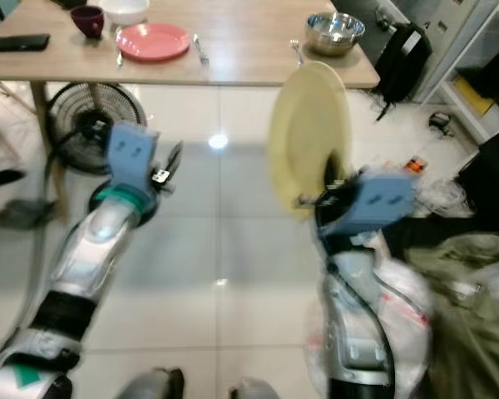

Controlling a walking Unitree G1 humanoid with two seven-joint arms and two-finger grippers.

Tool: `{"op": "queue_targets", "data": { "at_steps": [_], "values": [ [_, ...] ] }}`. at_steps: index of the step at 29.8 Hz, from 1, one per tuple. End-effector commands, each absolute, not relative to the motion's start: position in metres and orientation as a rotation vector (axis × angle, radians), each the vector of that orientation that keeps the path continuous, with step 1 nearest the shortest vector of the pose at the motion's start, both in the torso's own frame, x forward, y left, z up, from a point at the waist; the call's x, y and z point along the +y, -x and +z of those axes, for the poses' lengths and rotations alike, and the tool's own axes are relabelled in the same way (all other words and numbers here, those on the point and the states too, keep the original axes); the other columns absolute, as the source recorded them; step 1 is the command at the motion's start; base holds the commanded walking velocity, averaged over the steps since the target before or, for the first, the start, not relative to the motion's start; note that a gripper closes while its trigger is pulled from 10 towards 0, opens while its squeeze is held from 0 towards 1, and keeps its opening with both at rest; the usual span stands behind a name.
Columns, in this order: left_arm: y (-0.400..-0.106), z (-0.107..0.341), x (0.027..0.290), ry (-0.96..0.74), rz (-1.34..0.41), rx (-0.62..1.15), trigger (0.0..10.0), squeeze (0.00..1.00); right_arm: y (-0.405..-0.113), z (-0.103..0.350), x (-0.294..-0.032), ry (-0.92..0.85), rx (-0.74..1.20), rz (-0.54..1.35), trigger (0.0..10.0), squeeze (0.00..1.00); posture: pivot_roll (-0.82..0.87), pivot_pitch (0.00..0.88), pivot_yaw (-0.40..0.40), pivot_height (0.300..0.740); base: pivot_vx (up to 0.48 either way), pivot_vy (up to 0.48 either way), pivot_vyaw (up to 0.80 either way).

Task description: Setting the table

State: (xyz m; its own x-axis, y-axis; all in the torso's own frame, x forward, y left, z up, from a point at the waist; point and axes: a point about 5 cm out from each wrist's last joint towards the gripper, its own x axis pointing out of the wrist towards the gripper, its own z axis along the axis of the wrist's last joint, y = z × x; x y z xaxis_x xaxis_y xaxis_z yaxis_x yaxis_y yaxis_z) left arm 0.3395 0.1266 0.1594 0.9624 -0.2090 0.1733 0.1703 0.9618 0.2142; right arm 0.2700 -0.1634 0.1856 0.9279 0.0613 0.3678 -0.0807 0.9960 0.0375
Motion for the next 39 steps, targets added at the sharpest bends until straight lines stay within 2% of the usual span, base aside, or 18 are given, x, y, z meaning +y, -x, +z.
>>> {"op": "queue_targets", "data": {
  "at_steps": [1,11,16,22,24,39],
  "values": [
    [-0.337,0.164,0.127,-0.200,-0.182,-0.215,10.0,0.00,-0.273,0.185,-0.162,-0.063,-0.361,0.106,10.0,0.00,0.03,0.000,0.004,0.740,0.401,0.000,0.00],
    [-0.318,0.170,0.151,-0.284,-0.138,-0.263,10.0,0.00,-0.283,0.190,-0.124,-0.053,-0.354,0.342,10.0,0.00,0.09,0.000,-0.025,0.740,0.397,0.000,0.00],
    [-0.315,0.175,0.152,-0.297,-0.140,-0.282,10.0,0.00,-0.284,0.193,-0.121,-0.053,-0.361,0.371,10.0,0.00,0.10,0.000,-0.027,0.740,0.393,0.000,0.00],
    [-0.323,0.177,0.148,-0.257,-0.127,-0.273,10.0,0.00,-0.285,0.193,-0.127,-0.032,-0.362,0.344,10.0,0.00,0.08,0.000,-0.022,0.740,0.394,0.000,0.00],
    [-0.328,0.179,0.143,-0.227,-0.127,-0.269,10.0,0.00,-0.287,0.195,-0.138,-0.021,-0.370,0.278,10.0,0.00,0.06,0.000,-0.012,0.740,0.392,0.000,0.00],
    [-0.333,0.182,0.128,-0.196,-0.171,-0.262,10.0,0.00,-0.283,0.199,-0.165,-0.019,-0.390,0.129,10.0,0.00,0.03,0.000,0.007,0.740,0.393,0.000,0.00]
  ]
}}
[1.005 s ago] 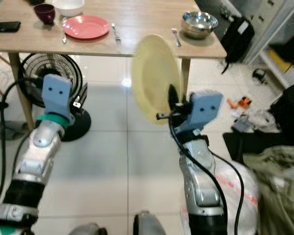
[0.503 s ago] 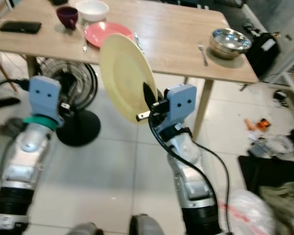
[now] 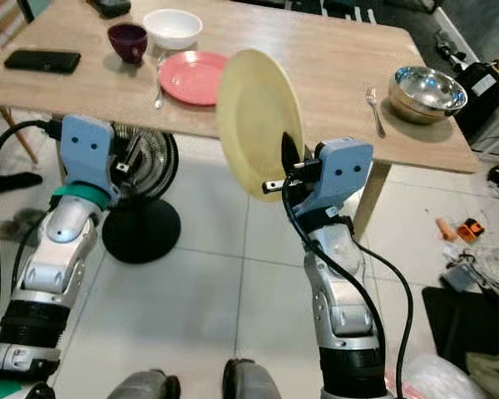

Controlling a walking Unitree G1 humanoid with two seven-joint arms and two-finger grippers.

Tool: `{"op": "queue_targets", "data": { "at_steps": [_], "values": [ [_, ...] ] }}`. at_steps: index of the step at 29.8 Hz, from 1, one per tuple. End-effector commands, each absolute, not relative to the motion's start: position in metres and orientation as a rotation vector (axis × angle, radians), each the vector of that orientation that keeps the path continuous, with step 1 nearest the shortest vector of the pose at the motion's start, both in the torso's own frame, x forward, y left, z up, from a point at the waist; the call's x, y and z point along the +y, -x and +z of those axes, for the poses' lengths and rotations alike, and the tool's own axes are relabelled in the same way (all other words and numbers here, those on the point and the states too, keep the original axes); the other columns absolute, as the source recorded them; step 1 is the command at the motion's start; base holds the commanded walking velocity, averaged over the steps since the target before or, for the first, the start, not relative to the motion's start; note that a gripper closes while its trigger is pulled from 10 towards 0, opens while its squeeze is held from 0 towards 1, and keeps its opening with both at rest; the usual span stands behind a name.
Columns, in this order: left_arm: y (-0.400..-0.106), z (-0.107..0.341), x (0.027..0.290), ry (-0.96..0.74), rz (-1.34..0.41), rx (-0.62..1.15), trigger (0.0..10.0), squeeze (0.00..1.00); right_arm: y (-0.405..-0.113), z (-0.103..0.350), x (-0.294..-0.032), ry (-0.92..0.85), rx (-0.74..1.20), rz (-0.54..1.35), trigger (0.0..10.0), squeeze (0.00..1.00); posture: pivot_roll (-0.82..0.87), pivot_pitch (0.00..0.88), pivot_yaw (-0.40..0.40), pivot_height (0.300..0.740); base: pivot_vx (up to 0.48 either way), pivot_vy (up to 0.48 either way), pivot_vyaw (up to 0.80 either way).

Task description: Setting the table

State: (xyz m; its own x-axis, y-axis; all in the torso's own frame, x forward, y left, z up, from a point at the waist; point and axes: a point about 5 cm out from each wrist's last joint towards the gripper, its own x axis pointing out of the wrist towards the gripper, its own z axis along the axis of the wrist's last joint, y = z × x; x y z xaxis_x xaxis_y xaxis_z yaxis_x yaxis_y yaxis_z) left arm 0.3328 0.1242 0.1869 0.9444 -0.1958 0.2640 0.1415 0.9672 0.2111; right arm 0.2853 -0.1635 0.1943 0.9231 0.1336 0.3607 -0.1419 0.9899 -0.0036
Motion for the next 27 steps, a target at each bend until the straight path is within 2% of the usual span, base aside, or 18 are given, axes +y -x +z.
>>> {"op": "queue_targets", "data": {
  "at_steps": [1,27],
  "values": [
    [-0.333,0.182,0.127,-0.195,-0.172,-0.261,10.0,0.00,-0.283,0.200,-0.166,-0.021,-0.390,0.118,10.0,0.00,0.03,0.000,0.007,0.740,0.394,0.000,0.00],
    [-0.334,0.187,0.123,-0.197,-0.190,-0.272,10.0,0.00,-0.283,0.215,-0.185,-0.091,-0.455,-0.014,10.0,0.00,0.03,0.000,0.018,0.740,0.394,0.000,0.00]
  ]
}}
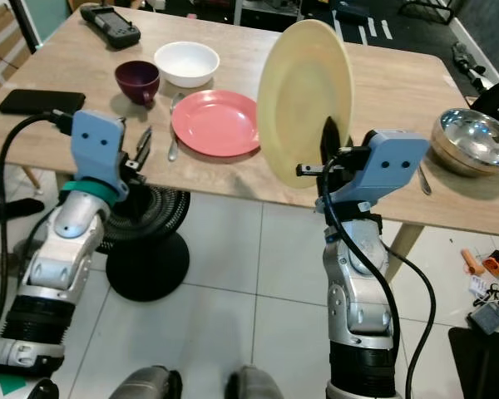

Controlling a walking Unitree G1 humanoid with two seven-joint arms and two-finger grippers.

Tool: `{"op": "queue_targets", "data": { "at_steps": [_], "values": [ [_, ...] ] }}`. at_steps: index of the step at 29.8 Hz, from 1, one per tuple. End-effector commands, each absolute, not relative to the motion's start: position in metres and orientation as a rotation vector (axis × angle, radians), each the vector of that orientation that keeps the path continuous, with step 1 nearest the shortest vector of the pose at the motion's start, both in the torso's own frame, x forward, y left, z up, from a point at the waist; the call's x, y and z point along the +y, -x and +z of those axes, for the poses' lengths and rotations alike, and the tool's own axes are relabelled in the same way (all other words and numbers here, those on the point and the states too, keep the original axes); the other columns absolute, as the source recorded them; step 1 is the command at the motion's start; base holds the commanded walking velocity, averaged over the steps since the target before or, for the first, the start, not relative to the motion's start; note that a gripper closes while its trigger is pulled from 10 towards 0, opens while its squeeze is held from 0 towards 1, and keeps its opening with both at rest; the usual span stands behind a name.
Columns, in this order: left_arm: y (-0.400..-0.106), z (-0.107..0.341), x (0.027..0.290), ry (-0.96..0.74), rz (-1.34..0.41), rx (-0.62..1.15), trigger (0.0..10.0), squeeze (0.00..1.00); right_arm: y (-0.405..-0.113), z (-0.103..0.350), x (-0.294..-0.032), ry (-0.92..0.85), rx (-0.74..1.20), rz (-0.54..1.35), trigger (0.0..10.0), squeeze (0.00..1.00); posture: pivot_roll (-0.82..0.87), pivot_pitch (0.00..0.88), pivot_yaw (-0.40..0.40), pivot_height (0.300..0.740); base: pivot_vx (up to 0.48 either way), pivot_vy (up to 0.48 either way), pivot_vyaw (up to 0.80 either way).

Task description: Setting the table

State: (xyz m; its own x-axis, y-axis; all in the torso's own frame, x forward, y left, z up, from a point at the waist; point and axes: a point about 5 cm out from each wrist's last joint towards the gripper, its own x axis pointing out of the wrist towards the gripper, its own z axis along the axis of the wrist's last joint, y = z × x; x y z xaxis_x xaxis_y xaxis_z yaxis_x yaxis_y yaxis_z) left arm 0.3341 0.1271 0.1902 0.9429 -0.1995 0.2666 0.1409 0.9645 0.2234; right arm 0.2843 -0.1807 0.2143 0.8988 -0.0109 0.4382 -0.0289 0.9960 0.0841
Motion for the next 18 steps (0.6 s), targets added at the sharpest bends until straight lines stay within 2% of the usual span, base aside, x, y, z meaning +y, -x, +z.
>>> {"op": "queue_targets", "data": {
  "at_steps": [1,18],
  "values": [
    [-0.3342,0.1866,0.1234,-0.197,-0.190,-0.272,10.0,0.00,-0.2831,0.2151,-0.1853,-0.091,-0.455,-0.014,10.0,0.00,0.03,0.000,0.018,0.740,0.394,0.000,0.00],
    [-0.3350,0.1868,0.1221,-0.195,-0.196,-0.272,10.0,0.00,-0.2837,0.2145,-0.1857,-0.090,-0.453,-0.025,10.0,0.00,0.03,0.000,0.022,0.740,0.386,0.000,0.00]
  ]
}}
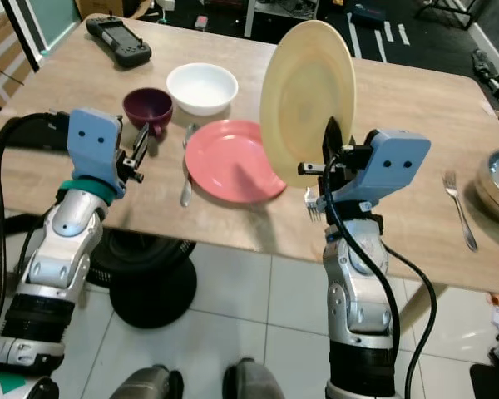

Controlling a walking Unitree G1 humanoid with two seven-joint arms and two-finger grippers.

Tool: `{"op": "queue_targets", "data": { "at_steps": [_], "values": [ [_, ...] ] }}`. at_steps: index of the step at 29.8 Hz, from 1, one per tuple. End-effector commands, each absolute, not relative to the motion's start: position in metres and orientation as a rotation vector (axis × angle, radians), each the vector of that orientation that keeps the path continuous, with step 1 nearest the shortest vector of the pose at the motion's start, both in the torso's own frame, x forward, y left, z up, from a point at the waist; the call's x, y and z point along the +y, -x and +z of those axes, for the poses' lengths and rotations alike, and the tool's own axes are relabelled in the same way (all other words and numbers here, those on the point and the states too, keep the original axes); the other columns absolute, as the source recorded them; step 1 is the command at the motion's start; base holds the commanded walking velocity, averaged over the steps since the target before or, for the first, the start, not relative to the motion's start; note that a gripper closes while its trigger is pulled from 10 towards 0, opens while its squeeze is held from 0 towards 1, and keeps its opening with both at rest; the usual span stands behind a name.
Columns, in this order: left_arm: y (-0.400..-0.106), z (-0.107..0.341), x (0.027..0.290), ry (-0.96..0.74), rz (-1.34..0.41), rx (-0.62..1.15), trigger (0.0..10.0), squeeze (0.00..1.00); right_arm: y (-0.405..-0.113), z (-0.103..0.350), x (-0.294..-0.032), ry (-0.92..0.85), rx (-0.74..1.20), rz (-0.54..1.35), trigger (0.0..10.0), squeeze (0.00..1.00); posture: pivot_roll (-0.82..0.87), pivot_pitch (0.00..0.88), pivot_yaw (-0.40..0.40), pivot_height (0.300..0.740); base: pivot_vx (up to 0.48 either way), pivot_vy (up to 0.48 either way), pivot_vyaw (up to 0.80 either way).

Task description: Setting the table

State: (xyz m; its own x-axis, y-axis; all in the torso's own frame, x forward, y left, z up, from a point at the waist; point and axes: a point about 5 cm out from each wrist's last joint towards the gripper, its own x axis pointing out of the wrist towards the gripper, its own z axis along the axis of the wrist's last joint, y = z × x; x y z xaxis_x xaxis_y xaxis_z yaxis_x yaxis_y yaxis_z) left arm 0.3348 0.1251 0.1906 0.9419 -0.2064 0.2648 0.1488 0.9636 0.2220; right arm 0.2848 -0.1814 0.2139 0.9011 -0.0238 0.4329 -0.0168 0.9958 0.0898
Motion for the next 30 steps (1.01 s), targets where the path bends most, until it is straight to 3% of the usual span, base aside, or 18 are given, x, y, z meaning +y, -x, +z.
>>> {"op": "queue_targets", "data": {
  "at_steps": [1,30],
  "values": [
    [-0.3349,0.1868,0.1215,-0.196,-0.198,-0.271,10.0,0.00,-0.2837,0.2143,-0.1858,-0.090,-0.452,-0.026,10.0,0.00,0.03,0.000,0.022,0.740,0.000,0.000,0.00],
    [-0.3346,0.1817,0.1189,-0.181,-0.218,-0.229,10.0,0.00,-0.2874,0.2063,-0.1955,-0.137,-0.379,-0.106,10.0,0.00,0.03,0.000,0.022,0.740,0.000,0.000,0.00]
  ]
}}
